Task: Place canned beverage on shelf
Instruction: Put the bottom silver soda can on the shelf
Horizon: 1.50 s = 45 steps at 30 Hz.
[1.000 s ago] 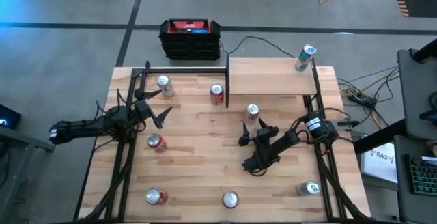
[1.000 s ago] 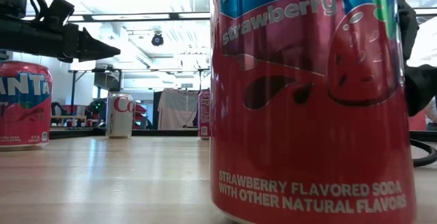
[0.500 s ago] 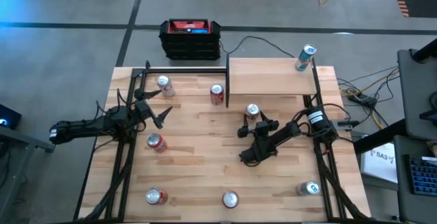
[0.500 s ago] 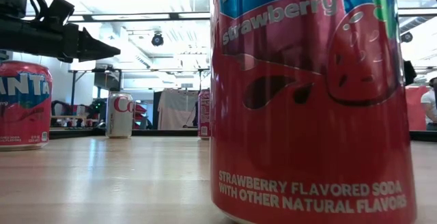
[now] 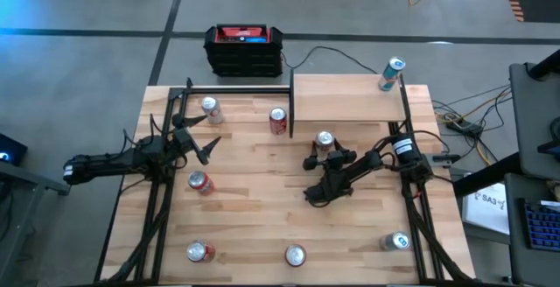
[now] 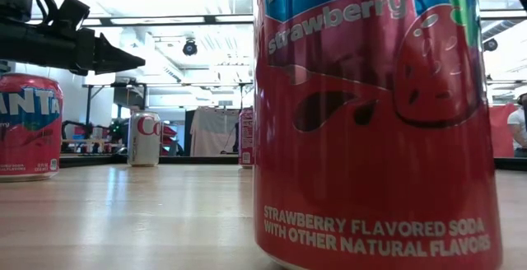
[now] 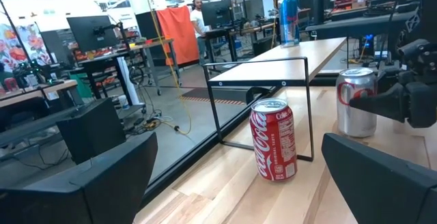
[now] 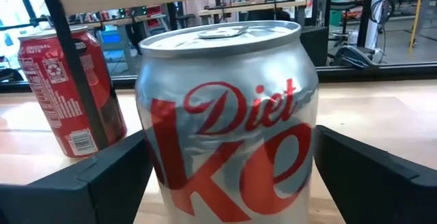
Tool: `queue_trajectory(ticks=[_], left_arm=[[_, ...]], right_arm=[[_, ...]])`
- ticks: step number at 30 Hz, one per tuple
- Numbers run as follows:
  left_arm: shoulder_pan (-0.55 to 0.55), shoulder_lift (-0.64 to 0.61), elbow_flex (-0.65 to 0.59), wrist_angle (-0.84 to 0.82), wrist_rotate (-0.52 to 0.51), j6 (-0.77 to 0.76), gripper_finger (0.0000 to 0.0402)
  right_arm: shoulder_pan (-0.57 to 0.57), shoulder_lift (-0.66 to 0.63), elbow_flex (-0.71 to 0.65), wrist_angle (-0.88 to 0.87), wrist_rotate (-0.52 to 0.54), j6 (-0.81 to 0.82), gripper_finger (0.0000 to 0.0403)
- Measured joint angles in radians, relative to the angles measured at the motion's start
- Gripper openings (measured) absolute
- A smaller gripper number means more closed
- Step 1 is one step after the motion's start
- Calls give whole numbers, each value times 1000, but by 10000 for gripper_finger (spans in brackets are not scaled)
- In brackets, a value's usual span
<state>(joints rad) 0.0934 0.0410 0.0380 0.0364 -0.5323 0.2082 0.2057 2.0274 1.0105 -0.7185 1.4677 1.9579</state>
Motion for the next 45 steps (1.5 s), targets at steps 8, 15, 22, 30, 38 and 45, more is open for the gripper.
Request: queue_trajectory(ticks=[8, 15, 22, 30, 38, 45], left_arm=[[0, 0, 0, 0, 0, 0, 399], [0, 0, 0, 0, 0, 0, 399], [0, 0, 0, 0, 0, 0, 399], [0, 0, 0, 0, 0, 0, 399], [0, 0, 0, 0, 0, 0, 399], [0, 0, 0, 0, 0, 0, 399]], right_arm=[[-34, 2, 32, 4, -5, -52, 369], [-57, 2, 44, 11, -58, -76, 332], [-58, 2, 43, 19, -78, -78, 287], [-48, -2, 51, 21, -85, -99, 287], [-35, -112, 100, 18, -255, -263, 287], [-16, -262, 93, 4, -302, -302, 287]])
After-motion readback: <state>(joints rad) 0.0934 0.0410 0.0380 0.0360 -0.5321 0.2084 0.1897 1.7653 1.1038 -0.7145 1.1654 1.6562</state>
